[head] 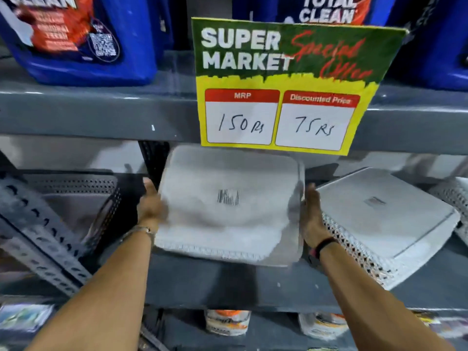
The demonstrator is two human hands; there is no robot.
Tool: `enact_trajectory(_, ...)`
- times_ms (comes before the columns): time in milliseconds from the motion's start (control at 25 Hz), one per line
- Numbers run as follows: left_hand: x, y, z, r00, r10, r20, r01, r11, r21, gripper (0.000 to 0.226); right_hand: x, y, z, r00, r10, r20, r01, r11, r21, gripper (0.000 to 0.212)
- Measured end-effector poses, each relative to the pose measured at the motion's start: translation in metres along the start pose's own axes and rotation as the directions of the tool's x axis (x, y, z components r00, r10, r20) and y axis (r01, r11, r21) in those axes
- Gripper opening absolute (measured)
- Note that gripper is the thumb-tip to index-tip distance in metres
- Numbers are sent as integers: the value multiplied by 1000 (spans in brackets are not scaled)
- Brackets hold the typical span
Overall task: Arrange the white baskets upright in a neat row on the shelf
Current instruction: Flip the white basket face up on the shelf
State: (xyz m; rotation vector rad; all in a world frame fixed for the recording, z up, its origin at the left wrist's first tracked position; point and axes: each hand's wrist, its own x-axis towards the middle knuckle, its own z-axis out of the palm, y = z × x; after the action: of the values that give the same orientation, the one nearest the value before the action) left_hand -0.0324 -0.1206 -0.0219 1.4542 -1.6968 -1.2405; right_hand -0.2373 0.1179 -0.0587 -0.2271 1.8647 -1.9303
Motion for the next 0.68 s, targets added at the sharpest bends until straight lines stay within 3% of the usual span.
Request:
enact_trajectory(80,9,17,-7,998,60,33,-41,903,-428,80,-25,-44,9,993,-119,-17,120,970,211,62)
enact_trajectory(160,21,24,-16,976,-7,217,140,783,-606,82,-32,-66,2,985,-170,38,156,958,239,39)
enact_trajectory(240,18,22,-28,921,-52,386,280,778,-563,70,-37,-73,-10,989,-89,115,74,989,132,39)
enact_trajectory(320,12,11,-32,885,-109,453,329,835,-442,56,-42,-64,-22,987,33,155,-24,998,-60,27)
enact_trajectory(400,9,-3,-31,883,-192,428,324,910,-260,36,-47,-49,-28,982,120,148,-73,954,-290,11)
enact_trajectory(480,8,-12,-27,916,-216,337,264,959,-103,25,-55,-37,-27,986,125,107,-65,894,-443,18)
enact_trajectory(680,1,-24,-24,966,-196,169,167,971,171,23,-58,-22,-30,976,196,90,-115,825,-553,14)
